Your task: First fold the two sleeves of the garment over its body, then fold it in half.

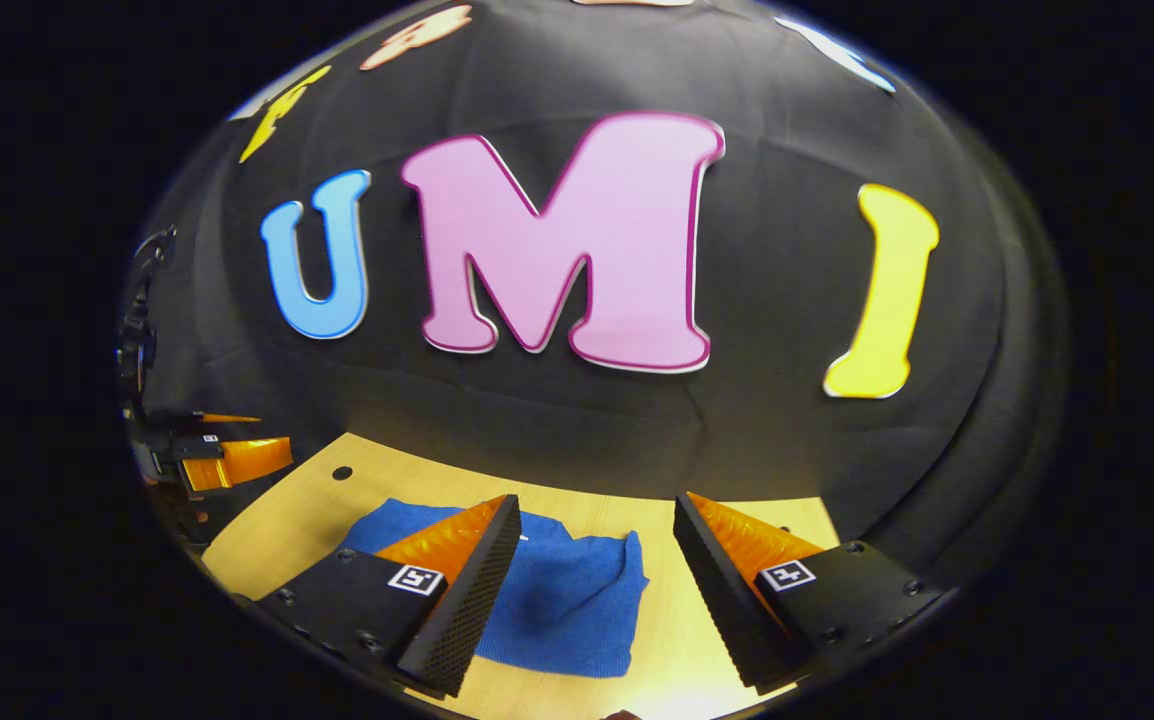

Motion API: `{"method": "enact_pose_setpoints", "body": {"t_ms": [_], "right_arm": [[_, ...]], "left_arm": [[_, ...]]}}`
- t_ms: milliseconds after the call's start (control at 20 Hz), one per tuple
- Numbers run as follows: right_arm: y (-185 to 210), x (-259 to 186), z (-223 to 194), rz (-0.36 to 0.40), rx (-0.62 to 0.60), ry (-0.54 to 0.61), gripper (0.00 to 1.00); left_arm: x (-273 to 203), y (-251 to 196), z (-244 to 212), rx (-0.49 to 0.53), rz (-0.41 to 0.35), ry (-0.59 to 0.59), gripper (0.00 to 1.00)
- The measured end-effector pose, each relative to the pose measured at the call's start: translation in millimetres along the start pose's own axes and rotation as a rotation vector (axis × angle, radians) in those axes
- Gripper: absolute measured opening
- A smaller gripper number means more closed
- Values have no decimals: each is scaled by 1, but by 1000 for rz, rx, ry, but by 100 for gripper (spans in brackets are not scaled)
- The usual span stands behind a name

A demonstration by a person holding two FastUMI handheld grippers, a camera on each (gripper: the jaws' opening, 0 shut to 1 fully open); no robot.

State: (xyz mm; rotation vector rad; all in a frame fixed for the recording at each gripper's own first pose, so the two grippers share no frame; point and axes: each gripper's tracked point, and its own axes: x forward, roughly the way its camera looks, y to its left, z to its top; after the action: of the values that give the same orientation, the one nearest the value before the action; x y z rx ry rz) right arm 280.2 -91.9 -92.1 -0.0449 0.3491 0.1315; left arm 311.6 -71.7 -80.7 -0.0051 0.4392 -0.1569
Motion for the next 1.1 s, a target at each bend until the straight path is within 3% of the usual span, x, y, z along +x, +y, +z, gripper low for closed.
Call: {"method": "enact_pose_setpoints", "body": {"t_ms": [400,650,850,1100], "right_arm": [[46,-190,-2,-46,18,-188,96],[58,-281,-2,-70,30,-261,96],[67,-326,-12,-66,21,-273,96],[73,-347,-16,-32,47,-278,96]], "left_arm": [[-183,-41,-36,61,-4,-202,83],[-256,-61,-61,-21,-36,-313,81],[-298,-60,-70,2,-10,-352,80],[-333,-82,-62,32,24,-403,80]]}}
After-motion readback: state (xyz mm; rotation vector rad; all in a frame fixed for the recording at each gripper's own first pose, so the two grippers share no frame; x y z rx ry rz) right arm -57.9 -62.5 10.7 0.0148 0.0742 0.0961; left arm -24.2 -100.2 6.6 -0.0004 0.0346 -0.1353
